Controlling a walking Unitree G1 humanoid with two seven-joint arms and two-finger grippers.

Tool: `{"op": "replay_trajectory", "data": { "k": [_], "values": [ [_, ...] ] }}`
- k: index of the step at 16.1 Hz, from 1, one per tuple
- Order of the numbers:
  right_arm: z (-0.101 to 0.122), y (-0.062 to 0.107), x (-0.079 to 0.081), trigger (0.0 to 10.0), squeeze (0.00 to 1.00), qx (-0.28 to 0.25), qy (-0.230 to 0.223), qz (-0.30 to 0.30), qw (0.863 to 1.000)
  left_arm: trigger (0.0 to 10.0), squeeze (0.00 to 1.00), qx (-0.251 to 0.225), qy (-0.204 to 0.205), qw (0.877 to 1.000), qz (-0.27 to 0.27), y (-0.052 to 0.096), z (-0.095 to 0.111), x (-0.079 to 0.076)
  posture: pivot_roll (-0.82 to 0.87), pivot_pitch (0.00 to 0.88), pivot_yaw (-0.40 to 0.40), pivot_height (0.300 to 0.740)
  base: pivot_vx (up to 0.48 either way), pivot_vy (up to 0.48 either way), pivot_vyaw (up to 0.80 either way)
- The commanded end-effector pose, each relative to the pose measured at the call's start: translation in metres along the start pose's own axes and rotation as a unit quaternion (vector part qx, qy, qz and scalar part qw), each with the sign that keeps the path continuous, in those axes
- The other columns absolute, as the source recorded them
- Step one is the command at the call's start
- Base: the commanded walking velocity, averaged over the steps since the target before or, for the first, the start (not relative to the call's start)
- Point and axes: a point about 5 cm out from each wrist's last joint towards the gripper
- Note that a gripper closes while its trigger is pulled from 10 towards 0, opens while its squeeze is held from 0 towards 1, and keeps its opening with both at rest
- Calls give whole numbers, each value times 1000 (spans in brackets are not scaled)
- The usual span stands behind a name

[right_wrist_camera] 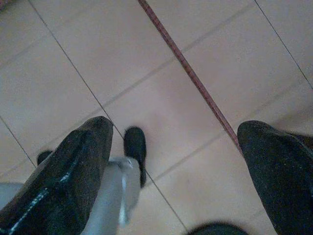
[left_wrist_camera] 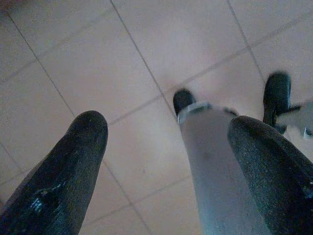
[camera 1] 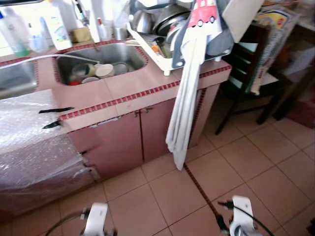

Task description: Kitchen organization

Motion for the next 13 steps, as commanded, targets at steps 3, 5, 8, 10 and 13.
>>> {"op": "replay_trajectory", "data": {
  "k": [3, 5, 8, 10, 13],
  "values": [
    [-6, 1, -1, 10000, 0, 5, 12, 4, 1000, 10000, 0, -2, 20, 1000, 6, 0, -7, -1, -139, 41, 20, 740, 0, 0, 0],
    [-12, 2, 0, 10000, 0, 12, 3, 6, 1000, 10000, 0, -14, 5, 1000, 11, 0, 1, -1, -130, 43, 30, 740, 0, 0, 0],
    [-17, 2, 17, 10000, 0, 18, -7, 41, 999, 10000, 0, -43, -4, 999, 13, 0, 21, -3, -114, 54, 46, 740, 0, 0, 0],
    [-12, 1, 28, 10000, 0, 9, 13, 69, 998, 10000, 0, -65, 8, 997, 35, 1, 30, 1, -107, 56, 54, 740, 0, 0, 0],
    [5, -1, 38, 10000, 0, -11, 21, 81, 996, 10000, 0, -58, 1, 997, 41, 1, 29, 7, -103, 57, 44, 740, 0, 0, 0]
  ]
}}
Point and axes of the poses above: a point about 5 cm out from each wrist's last joint towards the gripper, its own y axis pointing back from the gripper into the wrist, its own z axis along the axis of the wrist's last joint, x = y × z, and after that the axes turned 6 degrees about y, right-handed
